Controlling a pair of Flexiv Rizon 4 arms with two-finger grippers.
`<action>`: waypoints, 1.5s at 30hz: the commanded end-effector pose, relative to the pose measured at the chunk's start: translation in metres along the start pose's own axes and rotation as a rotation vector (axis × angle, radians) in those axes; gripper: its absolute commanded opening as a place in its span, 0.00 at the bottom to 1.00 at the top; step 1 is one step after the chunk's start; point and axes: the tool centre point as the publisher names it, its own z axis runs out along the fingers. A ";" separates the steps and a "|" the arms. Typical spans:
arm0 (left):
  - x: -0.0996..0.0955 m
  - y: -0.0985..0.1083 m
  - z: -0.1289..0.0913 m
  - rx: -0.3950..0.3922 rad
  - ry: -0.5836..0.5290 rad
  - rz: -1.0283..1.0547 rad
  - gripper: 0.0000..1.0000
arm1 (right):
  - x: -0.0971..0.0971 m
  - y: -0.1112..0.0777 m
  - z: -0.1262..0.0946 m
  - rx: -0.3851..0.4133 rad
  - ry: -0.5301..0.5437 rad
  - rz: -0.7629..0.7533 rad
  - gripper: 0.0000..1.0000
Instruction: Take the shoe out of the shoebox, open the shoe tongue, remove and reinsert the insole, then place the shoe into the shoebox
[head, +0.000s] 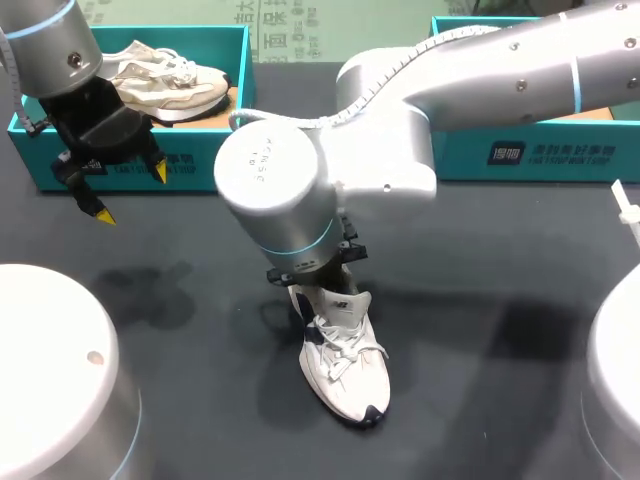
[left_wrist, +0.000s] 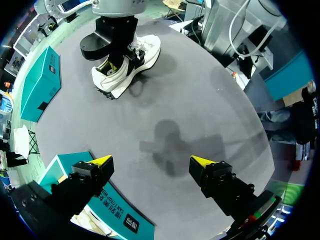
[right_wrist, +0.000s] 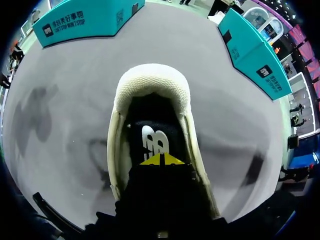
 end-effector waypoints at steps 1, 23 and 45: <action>0.001 0.000 0.000 -0.003 -0.001 0.000 1.00 | 0.004 -0.006 -0.021 -0.010 -0.090 0.010 0.00; 0.001 0.000 0.000 -0.003 -0.001 0.000 1.00 | -0.001 -0.029 0.031 0.171 -0.070 0.019 0.00; 0.001 0.000 0.000 -0.003 -0.001 0.000 1.00 | 0.005 -0.005 0.021 0.061 0.045 -0.052 0.00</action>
